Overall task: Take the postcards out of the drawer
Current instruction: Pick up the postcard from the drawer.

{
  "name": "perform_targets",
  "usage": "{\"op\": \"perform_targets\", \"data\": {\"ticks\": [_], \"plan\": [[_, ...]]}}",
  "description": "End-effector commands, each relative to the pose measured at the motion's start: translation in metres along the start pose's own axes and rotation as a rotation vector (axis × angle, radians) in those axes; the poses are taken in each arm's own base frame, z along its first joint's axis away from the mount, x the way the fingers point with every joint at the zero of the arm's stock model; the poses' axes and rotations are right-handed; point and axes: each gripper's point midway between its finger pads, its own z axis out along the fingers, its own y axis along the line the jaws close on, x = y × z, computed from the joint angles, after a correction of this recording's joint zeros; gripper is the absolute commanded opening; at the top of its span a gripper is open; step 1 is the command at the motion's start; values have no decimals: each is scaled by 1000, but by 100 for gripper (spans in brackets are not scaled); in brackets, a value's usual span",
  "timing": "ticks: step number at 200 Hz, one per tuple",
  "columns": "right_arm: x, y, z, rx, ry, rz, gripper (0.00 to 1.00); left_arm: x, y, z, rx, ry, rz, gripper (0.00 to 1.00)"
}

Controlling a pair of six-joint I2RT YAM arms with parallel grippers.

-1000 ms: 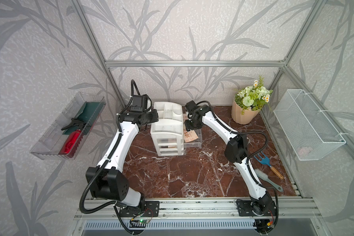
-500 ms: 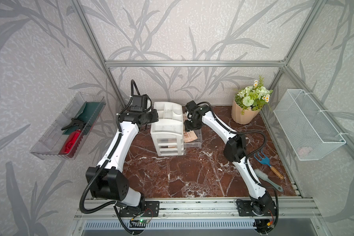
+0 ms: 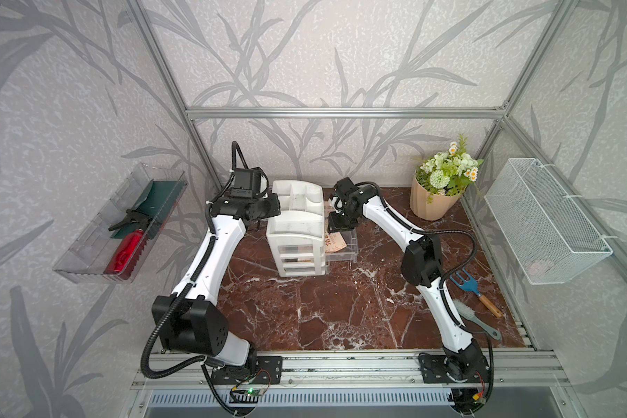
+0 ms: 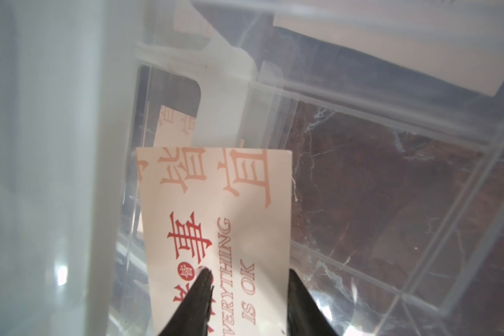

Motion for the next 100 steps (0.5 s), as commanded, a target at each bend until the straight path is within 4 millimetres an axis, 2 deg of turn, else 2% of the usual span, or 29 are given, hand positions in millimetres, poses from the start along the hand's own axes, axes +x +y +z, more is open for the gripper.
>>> {"op": "perform_targets", "data": {"ticks": [1,100], "plan": [[-7,22,-27,-83,-48,-15,38,14,5,7,-17,48,11,5],[-8,40,-36,-256,-90,20,20,13,4,7,-10,49,9,5]]}}
